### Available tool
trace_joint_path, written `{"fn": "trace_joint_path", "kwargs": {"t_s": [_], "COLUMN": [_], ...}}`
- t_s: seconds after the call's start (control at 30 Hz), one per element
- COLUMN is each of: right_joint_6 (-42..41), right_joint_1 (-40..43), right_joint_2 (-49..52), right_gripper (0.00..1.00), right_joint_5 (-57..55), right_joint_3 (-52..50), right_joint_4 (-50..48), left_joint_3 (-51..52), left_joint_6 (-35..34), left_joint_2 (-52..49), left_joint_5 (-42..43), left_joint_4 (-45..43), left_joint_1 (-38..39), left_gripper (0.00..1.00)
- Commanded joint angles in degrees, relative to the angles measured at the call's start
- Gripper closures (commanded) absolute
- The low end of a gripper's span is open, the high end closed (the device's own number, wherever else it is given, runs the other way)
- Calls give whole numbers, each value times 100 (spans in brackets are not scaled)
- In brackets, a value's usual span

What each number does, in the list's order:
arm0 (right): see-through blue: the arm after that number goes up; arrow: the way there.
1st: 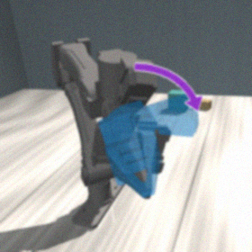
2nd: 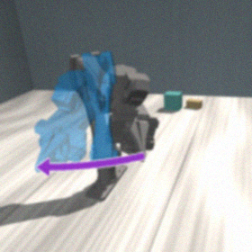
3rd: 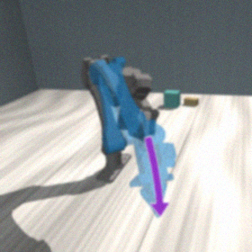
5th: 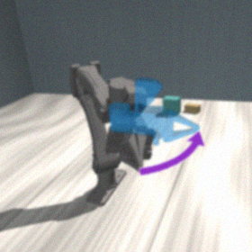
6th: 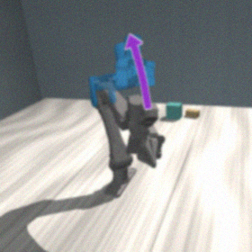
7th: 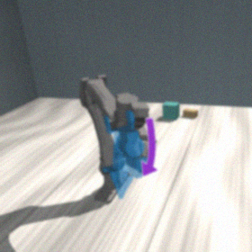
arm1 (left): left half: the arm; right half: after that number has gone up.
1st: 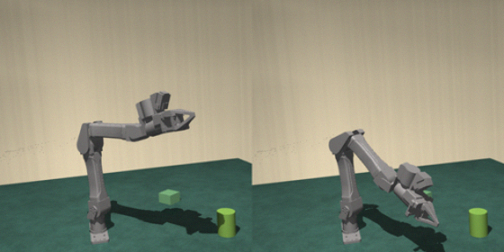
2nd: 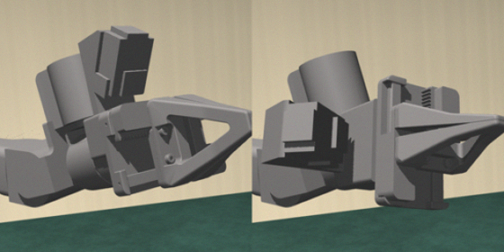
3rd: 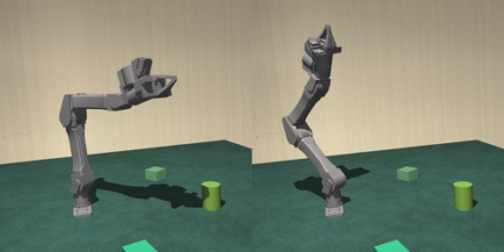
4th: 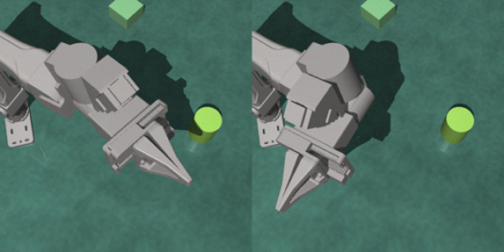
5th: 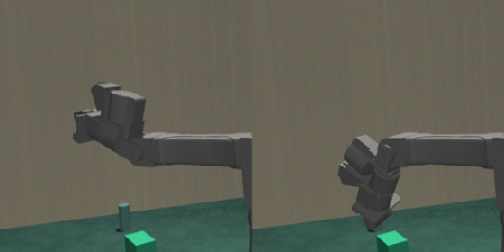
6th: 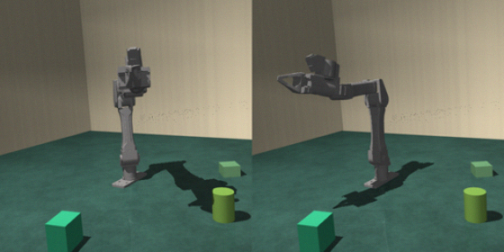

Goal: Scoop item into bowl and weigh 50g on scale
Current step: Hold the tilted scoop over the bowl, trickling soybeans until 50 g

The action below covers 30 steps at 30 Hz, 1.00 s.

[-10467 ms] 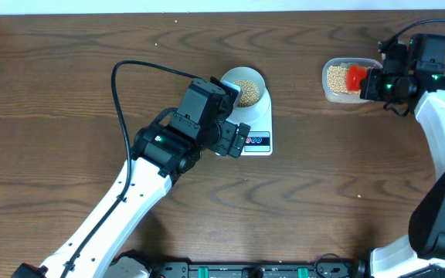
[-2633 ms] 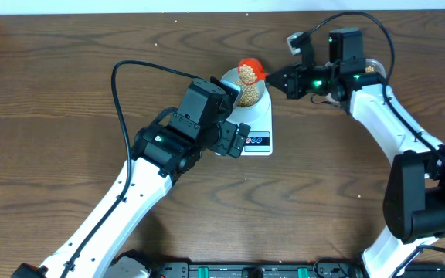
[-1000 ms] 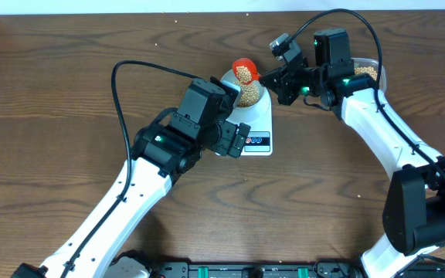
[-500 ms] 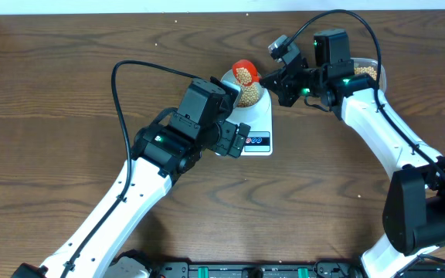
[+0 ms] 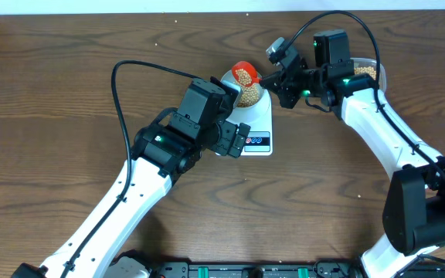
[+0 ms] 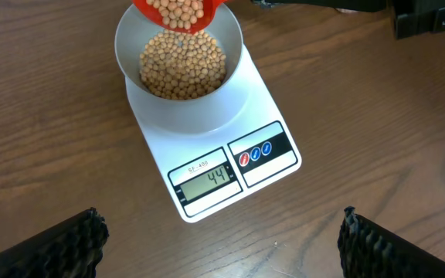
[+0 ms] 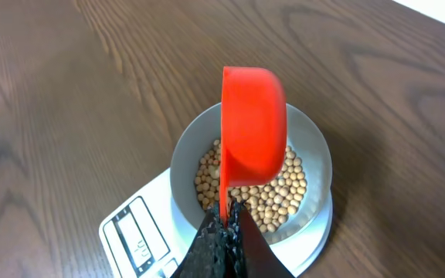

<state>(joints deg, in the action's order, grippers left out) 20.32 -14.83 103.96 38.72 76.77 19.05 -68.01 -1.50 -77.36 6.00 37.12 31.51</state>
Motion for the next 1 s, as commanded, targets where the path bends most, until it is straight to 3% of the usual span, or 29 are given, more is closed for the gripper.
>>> {"fn": "trace_joint_path", "kwargs": {"t_s": [0.0, 0.97], "right_joint_6": [227, 313], "right_joint_1": [-28, -28], "right_joint_2": [-144, -144], "right_gripper": [99, 99], "right_joint_5": [20, 20], "right_joint_3": [52, 52], "right_joint_4": [2, 4], "left_joint_3": [-22, -22], "left_joint_6": [-26, -26], "left_joint_2": [-15, -15], "left_joint_5": [-50, -50], "left_joint_4": [17, 15], "left_joint_1": [-26, -26], "left_gripper": [2, 2]}}
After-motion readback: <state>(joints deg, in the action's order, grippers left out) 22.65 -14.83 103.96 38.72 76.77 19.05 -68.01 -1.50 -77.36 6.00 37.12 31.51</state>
